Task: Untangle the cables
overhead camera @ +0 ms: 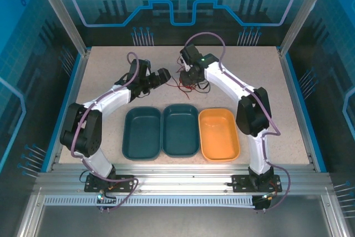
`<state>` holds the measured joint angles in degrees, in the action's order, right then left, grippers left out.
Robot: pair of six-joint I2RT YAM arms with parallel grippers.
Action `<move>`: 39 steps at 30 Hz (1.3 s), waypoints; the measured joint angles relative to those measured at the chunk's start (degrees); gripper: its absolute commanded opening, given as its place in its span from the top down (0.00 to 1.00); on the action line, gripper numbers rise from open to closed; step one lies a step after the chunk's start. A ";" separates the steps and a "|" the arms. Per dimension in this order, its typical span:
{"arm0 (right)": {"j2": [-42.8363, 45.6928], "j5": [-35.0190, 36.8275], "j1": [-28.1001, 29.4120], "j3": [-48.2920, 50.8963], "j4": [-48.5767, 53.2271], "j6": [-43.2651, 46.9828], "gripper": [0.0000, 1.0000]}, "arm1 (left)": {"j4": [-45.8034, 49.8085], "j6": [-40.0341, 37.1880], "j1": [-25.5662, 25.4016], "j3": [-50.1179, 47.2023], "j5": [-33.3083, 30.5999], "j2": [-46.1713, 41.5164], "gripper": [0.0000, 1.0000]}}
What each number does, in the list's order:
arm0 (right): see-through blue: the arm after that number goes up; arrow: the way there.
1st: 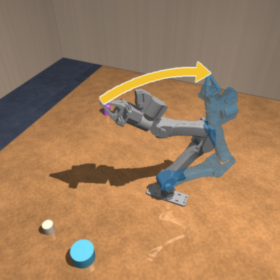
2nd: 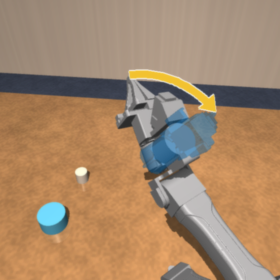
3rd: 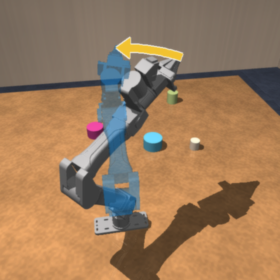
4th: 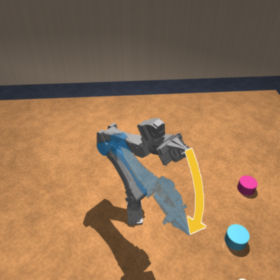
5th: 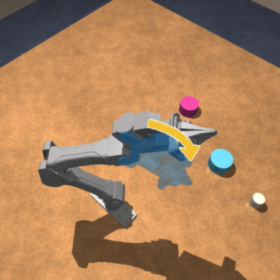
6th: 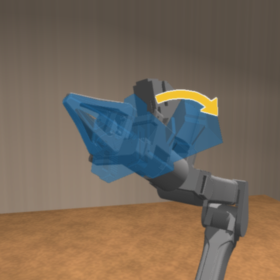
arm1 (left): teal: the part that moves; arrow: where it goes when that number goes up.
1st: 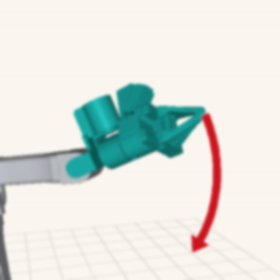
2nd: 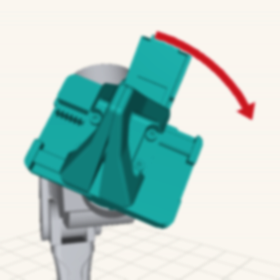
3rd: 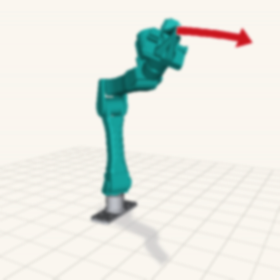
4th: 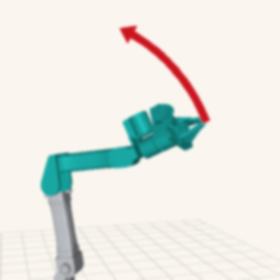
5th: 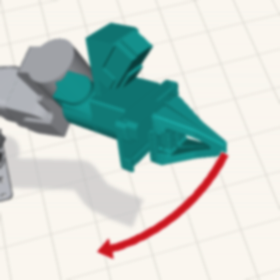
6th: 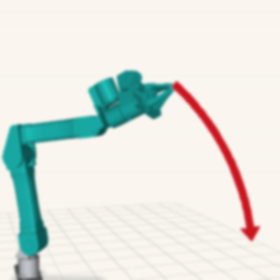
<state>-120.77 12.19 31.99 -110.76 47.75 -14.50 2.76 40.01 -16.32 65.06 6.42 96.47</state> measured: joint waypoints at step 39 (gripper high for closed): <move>-5.03 9.09 0.22 -14.45 4.76 6.25 1.00 | -0.50 0.39 0.52 -3.19 -0.61 -3.06 0.01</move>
<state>-125.80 21.28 32.21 -125.21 52.51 -8.25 2.26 40.40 -15.79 61.87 5.80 93.41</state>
